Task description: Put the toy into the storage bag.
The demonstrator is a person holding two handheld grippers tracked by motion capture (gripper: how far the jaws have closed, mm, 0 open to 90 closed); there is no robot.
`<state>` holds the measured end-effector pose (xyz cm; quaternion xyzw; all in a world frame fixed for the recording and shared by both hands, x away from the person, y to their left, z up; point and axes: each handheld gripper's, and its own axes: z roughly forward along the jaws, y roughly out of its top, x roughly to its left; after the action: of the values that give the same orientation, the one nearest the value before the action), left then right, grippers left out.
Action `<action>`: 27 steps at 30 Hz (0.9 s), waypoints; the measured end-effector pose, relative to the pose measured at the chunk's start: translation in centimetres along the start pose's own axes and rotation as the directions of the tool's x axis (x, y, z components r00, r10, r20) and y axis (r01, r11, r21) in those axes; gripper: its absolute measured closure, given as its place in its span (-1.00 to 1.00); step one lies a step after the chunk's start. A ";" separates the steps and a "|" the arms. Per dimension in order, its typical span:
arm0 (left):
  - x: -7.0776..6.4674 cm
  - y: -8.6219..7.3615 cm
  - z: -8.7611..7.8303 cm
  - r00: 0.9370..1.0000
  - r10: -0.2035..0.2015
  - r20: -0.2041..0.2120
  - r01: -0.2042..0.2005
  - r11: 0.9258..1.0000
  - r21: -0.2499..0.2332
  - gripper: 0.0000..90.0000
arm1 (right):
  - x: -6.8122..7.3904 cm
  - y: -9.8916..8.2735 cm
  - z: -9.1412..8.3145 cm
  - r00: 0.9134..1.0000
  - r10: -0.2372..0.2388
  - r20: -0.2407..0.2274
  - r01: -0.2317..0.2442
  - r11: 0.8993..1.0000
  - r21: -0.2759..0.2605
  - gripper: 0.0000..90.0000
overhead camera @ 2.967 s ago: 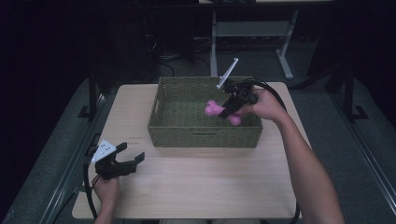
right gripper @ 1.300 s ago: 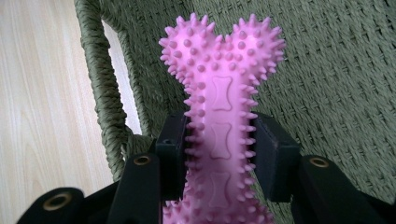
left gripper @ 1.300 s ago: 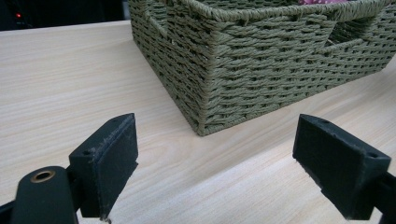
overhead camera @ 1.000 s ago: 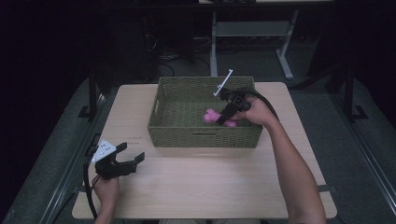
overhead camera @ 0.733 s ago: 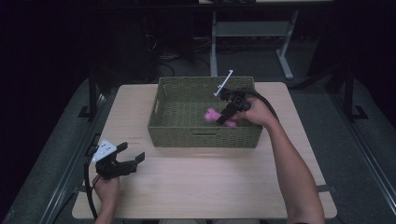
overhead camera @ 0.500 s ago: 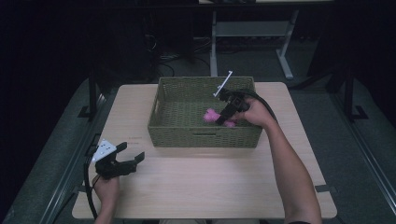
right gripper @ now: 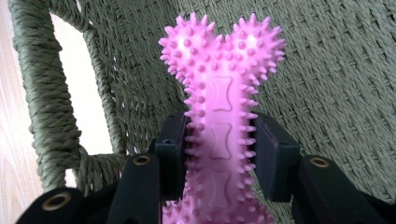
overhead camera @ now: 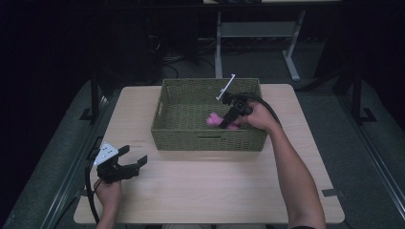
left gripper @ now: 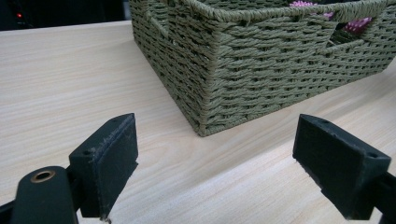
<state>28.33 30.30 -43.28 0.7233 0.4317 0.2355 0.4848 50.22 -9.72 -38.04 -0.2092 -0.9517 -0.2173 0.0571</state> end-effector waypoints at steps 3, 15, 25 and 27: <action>-0.1 0.0 0.0 1.000 0.003 0.001 -0.003 1.000 0.000 -0.70 | 0.1 0.0 0.0 1.000 0.002 -0.003 -0.002 1.000 0.004 0.27; -0.1 0.0 0.0 1.000 0.005 0.003 -0.005 1.000 0.002 -0.70 | 0.1 -0.3 -0.4 1.000 0.023 -0.014 -0.023 1.000 -0.014 0.24; -0.1 0.0 0.0 1.000 0.003 0.002 -0.003 1.000 -0.001 -0.70 | 0.7 -1.1 -2.1 0.999 0.046 0.001 -0.046 0.995 -0.084 0.15; -0.1 0.0 0.1 1.000 0.006 0.004 -0.006 1.000 0.002 -0.70 | 0.9 -1.3 -2.6 0.999 0.052 0.006 -0.051 0.994 -0.098 0.12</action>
<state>28.35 30.20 -43.29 0.7256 0.4288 0.2351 0.4841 48.91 -11.62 -36.05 -0.2373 -0.9345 -0.2609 0.0482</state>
